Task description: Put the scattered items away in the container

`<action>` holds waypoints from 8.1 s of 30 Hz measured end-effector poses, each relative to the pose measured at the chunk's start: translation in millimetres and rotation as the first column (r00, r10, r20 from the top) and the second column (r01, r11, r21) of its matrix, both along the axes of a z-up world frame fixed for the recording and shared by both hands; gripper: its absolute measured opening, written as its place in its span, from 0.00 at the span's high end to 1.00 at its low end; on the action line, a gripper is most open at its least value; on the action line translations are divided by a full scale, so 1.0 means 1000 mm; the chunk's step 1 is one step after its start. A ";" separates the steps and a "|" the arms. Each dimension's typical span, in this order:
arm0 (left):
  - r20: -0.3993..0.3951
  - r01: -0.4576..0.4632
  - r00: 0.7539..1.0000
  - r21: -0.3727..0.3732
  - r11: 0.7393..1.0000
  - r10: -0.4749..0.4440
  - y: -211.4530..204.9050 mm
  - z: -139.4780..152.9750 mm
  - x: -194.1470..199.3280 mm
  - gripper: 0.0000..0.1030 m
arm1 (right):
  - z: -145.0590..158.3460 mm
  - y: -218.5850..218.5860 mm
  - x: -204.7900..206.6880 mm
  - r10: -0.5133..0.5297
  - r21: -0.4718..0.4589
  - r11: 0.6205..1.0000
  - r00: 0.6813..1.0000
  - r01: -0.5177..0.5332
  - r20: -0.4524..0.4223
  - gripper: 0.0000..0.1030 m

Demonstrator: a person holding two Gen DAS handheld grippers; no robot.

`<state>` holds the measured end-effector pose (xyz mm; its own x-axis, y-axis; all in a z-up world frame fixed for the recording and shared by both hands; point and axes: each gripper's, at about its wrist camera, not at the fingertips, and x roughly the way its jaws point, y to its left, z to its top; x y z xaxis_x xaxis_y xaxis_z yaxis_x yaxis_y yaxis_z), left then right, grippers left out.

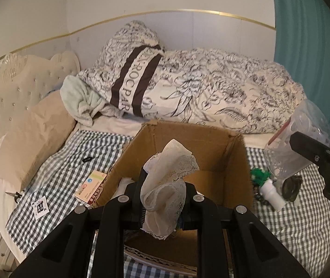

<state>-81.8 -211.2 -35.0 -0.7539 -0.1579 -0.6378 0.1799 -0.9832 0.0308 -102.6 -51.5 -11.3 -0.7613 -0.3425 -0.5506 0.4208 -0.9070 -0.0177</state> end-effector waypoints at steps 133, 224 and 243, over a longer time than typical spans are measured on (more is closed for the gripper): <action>-0.137 0.181 0.973 -0.040 0.983 -0.185 0.188 0.058 0.017 0.00 | 0.041 0.226 0.067 -0.287 -0.027 0.958 0.956 0.286 -0.051 0.00; 0.283 0.260 0.917 0.105 0.960 -0.279 0.242 -0.181 -0.098 0.68 | -0.148 0.222 -0.059 -0.249 0.065 0.968 0.922 0.241 0.298 0.95; 0.206 0.294 0.930 0.075 0.953 -0.303 0.236 -0.139 -0.076 0.69 | -0.111 0.224 -0.030 -0.260 0.051 0.966 0.937 0.255 0.233 0.95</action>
